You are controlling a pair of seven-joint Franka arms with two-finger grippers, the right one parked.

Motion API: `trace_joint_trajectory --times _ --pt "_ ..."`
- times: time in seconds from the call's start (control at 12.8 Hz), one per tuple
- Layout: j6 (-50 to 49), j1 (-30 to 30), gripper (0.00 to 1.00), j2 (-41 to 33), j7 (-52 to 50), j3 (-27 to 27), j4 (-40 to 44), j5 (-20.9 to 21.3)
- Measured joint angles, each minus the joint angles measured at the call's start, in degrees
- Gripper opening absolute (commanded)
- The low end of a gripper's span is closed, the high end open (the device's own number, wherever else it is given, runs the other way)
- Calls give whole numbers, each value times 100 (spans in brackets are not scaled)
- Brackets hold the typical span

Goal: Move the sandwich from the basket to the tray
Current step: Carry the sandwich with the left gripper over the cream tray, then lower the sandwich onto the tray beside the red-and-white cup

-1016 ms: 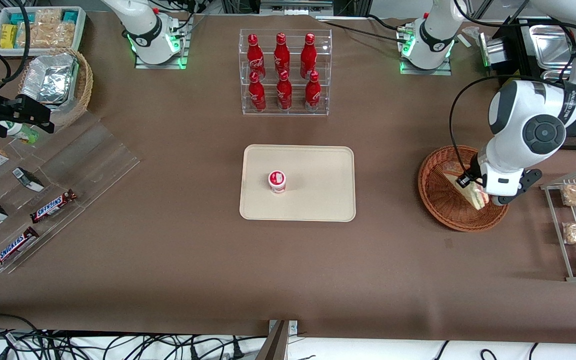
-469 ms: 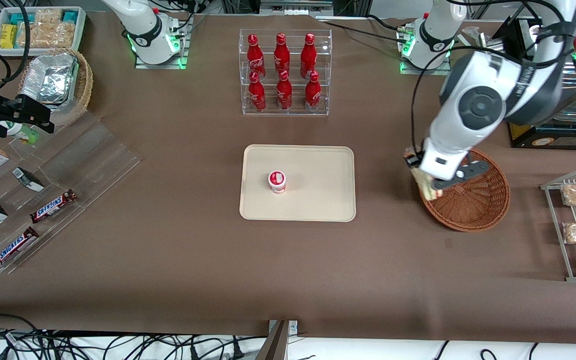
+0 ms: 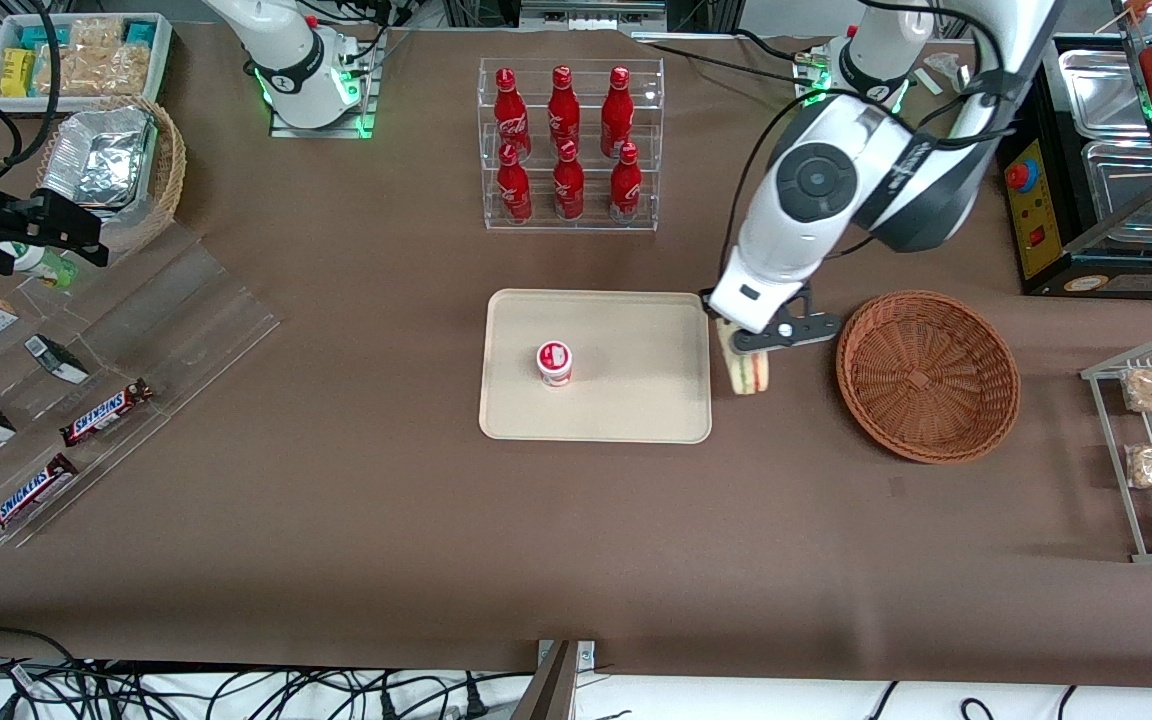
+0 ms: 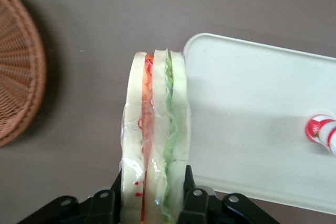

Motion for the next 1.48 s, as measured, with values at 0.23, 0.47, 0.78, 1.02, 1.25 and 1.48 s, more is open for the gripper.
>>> trace_joint_trajectory --times 0.23,0.47,0.78,1.02,1.25,1.48 --pt "538 -330 43 368 -345 -9 -1 255" --pt "915 -565 43 690 -798 -16 0 815" --pt "1171 -650 43 1018 -1053 -21 5 1240" --pt "1378 -806 43 1181 -1318 -21 4 1393" --pt "1423 -893 43 1269 -1470 -20 5 1500" --pt "1441 -902 43 1328 -1475 -19 6 1504"
